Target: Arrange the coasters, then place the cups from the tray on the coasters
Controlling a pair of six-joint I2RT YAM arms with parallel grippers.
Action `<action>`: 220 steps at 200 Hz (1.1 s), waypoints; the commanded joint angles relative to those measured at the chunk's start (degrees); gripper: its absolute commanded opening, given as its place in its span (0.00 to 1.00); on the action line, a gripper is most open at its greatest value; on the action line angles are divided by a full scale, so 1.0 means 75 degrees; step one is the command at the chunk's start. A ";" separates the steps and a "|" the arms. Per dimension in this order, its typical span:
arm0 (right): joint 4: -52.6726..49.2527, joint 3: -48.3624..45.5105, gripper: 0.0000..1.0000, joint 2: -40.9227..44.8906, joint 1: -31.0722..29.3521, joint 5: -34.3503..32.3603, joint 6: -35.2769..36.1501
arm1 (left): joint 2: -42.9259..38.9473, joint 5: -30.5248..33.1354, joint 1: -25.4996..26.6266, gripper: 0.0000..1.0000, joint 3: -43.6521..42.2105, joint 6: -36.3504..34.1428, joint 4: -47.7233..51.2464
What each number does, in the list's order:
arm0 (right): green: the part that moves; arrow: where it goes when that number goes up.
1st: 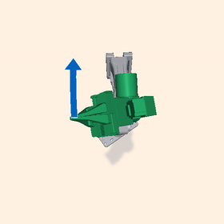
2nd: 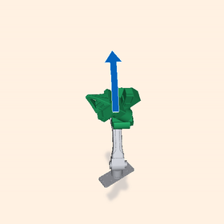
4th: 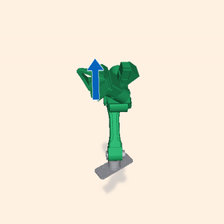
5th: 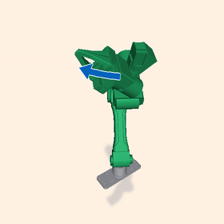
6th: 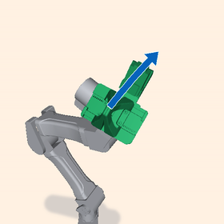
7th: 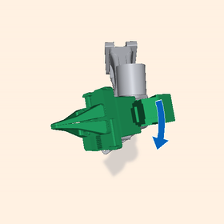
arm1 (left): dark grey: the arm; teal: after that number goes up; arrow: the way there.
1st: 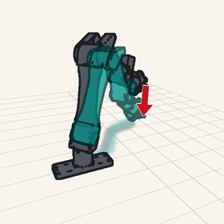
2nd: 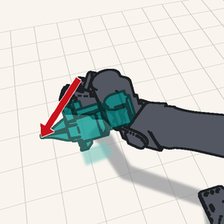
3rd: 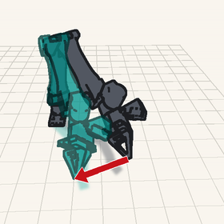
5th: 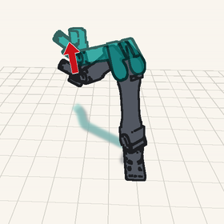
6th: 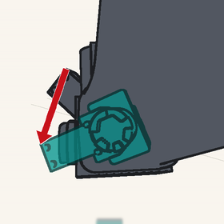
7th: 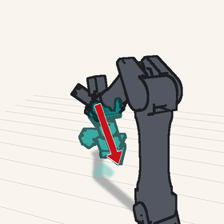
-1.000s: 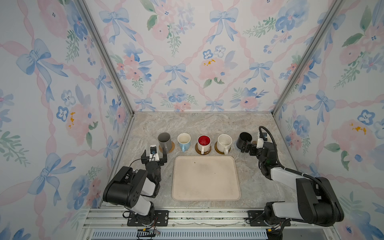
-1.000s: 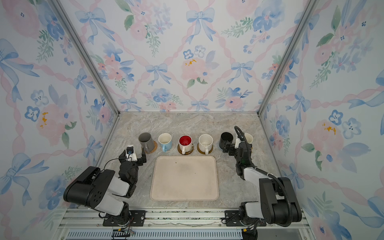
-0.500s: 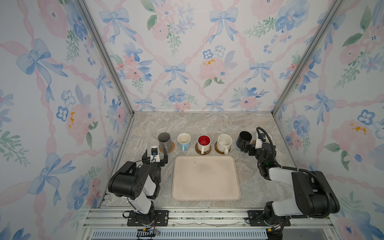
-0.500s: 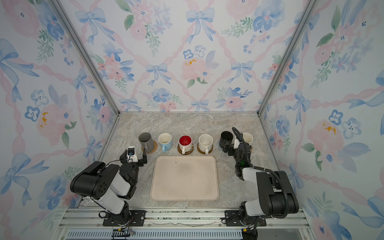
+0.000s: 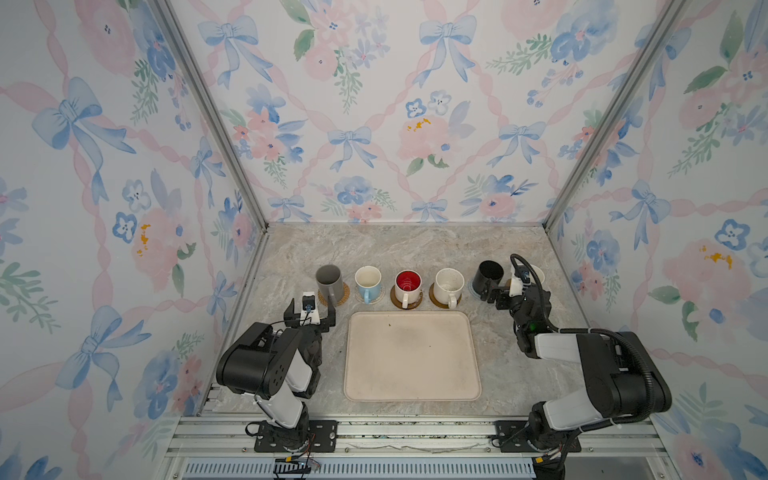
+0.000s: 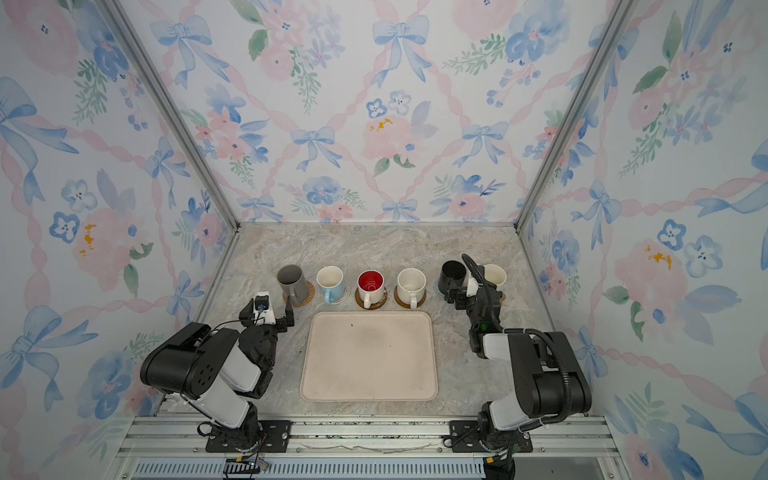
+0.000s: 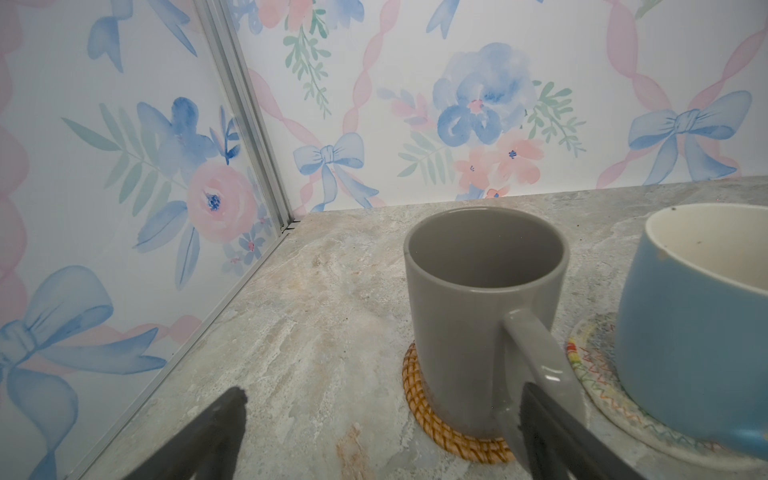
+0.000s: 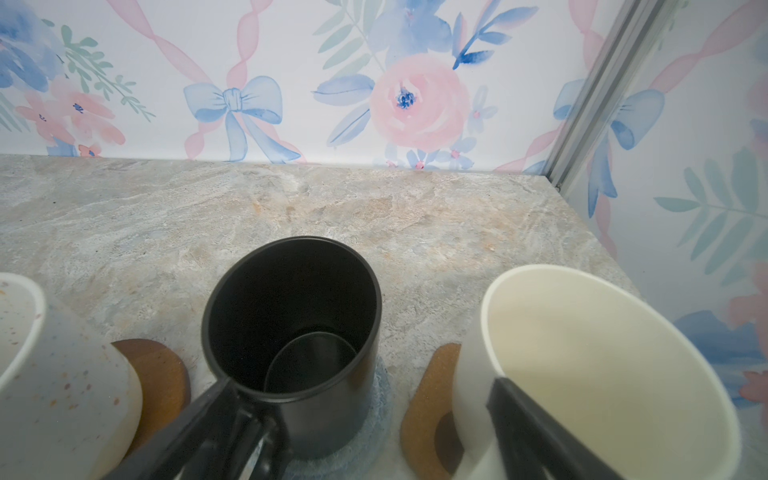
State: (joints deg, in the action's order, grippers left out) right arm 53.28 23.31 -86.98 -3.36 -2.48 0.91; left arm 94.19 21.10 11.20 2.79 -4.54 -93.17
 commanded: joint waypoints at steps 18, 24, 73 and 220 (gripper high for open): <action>-0.0275 -0.0082 0.97 -0.0192 0.0157 -0.0009 -0.0098 | 0.0028 -0.0052 -0.0036 0.98 0.0053 -0.0125 -0.0532; -0.0274 -0.0073 0.97 -0.0192 0.0162 -0.0009 -0.0100 | 0.0017 -0.0037 -0.0033 0.98 0.0062 -0.0121 -0.0490; -0.0276 -0.0073 0.97 -0.0192 0.0166 -0.0005 -0.0100 | -0.0008 -0.0024 -0.0046 0.98 0.0082 -0.0109 -0.0441; -0.0298 -0.0063 0.97 -0.0203 0.0166 0.0000 -0.0100 | -0.0008 -0.0022 -0.0042 0.98 0.0081 -0.0110 -0.0445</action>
State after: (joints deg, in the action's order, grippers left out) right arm 53.45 23.31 -87.02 -3.05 -1.87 0.91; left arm 94.19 21.12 11.20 3.03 -4.54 -93.17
